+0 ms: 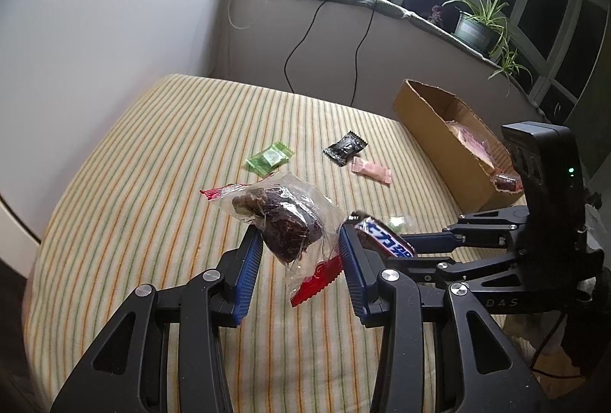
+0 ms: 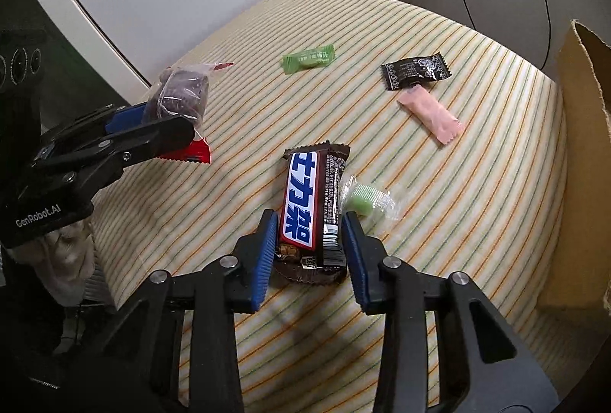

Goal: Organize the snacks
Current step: 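Carry the Snickers bar and dried-fruit bag over the cardboard box, then lower both snacks into the box and open both tools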

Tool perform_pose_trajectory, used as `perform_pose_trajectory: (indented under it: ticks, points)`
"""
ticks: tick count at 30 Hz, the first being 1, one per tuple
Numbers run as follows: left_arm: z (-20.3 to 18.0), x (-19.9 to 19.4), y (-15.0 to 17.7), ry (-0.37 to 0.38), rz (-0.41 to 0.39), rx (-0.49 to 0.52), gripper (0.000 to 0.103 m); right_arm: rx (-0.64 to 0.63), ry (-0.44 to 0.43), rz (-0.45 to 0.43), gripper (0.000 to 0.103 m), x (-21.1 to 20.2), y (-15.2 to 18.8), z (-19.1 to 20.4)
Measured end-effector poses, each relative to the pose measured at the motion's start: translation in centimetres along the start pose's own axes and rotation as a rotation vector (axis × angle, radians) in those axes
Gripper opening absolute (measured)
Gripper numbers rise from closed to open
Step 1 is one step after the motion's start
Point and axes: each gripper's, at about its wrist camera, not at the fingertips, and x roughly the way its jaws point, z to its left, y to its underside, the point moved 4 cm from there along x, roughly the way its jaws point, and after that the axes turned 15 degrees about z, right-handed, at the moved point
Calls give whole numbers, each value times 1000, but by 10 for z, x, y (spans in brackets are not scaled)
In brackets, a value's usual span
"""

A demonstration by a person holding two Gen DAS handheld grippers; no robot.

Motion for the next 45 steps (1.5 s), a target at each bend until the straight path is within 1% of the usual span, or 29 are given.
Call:
perform_pose_trajectory:
  ticks: [2, 5, 10, 16, 25, 32, 39, 45]
  points:
    - [-4, 0, -2, -2, -1, 8, 40, 4, -20, -13, 32, -4, 2, -1]
    - [-11, 2, -6, -2, -1, 20, 40, -6, -23, -46, 32, -18, 8, -1]
    - [-27, 6, -15, 9, 0, 51, 40, -5, -6, -110, 31, -47, 16, -6]
    - [-63, 15, -35, 43, -6, 115, 40, 41, 33, -179, 31, -81, 29, -31]
    - [-125, 31, -60, 100, -9, 218, 40, 160, 98, -268, 31, -126, 48, -99]
    - [-166, 48, -92, 129, -9, 290, 40, 238, 141, -323, 31, -150, 49, -149]
    - [-199, 73, -120, 126, 6, 355, 40, 298, 187, -337, 31, -158, 35, -202]
    - [-211, 101, -142, 121, 40, 370, 40, 329, 213, -319, 31, -152, 18, -238]
